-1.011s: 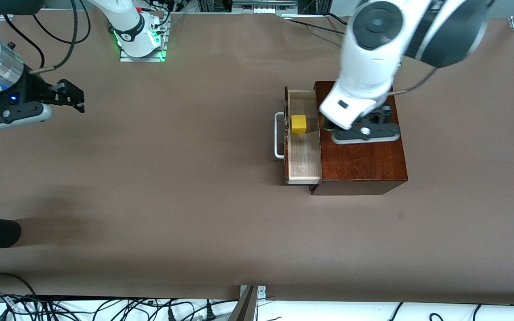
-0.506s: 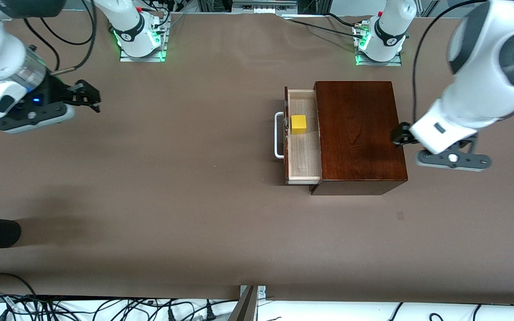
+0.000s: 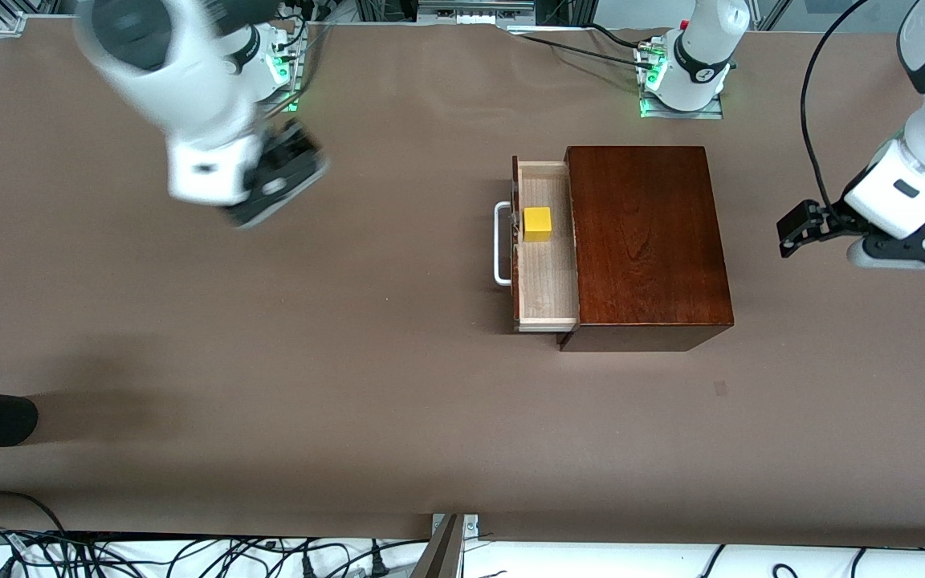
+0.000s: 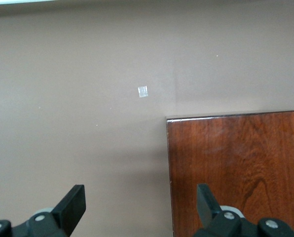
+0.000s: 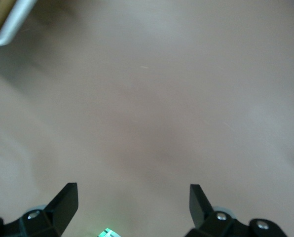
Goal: Open drawer, take yellow block, close drawer
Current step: 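Move the right gripper over the yellow block in the drawer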
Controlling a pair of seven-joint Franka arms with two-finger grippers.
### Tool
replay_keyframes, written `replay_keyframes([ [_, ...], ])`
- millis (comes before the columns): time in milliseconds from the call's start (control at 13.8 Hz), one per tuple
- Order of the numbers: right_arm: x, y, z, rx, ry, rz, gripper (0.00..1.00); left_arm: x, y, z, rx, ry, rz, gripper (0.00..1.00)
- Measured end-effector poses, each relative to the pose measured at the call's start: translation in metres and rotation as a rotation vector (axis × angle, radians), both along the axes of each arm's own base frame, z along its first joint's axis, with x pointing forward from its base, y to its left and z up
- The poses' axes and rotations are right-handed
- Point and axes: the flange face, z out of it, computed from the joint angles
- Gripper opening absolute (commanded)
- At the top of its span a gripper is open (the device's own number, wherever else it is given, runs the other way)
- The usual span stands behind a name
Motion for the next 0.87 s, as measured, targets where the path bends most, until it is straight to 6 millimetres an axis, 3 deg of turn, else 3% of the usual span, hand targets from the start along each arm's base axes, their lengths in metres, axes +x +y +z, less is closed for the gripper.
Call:
replay_keyframes([
  [217, -0.057, 0.101, 0.001, 0.08, -0.07, 0.195, 1.0, -0.022, 0.003, -0.002, -0.001, 0.002, 0.004, 1.0],
  [361, -0.085, 0.165, -0.018, 0.118, -0.116, 0.308, 1.0, -0.027, -0.005, -0.001, 0.0, -0.001, 0.001, 1.0],
  [650, -0.105, 0.279, -0.082, 0.108, -0.173, 0.485, 1.0, -0.025, -0.009, -0.004, -0.001, 0.002, 0.013, 1.0],
  [867, -0.109, 0.326, -0.117, 0.151, -0.201, 0.543, 1.0, -0.026, -0.009, -0.003, -0.001, 0.008, 0.023, 1.0],
])
